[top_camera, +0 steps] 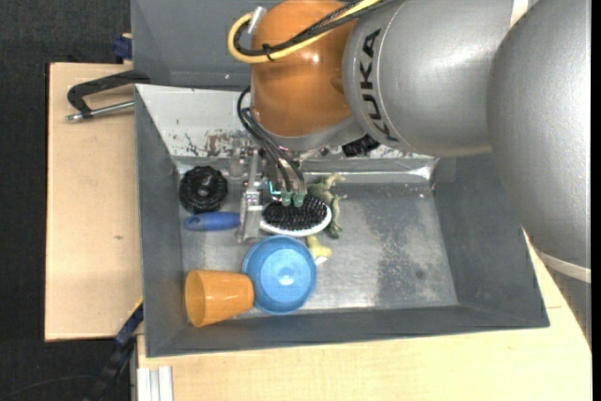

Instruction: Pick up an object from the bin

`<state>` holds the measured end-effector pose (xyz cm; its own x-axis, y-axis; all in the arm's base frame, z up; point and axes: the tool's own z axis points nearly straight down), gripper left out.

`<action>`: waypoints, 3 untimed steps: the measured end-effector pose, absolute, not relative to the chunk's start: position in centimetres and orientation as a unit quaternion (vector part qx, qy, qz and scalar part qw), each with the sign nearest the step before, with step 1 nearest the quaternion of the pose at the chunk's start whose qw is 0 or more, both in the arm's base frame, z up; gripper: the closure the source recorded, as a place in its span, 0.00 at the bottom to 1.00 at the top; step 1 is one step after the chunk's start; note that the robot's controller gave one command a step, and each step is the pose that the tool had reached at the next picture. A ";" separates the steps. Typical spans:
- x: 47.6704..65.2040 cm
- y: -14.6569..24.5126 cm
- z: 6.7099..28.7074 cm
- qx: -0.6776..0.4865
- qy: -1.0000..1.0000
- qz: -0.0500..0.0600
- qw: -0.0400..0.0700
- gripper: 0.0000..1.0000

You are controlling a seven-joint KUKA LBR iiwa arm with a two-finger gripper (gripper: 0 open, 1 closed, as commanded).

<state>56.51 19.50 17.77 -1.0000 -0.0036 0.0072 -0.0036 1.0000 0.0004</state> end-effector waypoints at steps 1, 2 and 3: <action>56.2 10.5 8.3 0.062 -0.998 0.000 -0.002 0.00; 56.3 11.0 8.8 0.064 -0.998 -0.002 -0.004 1.00; 56.0 14.5 24.3 0.034 -0.999 -0.002 -0.006 1.00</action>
Offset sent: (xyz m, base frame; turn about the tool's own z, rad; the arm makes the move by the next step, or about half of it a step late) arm -0.0049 -0.0870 -0.0943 -0.1244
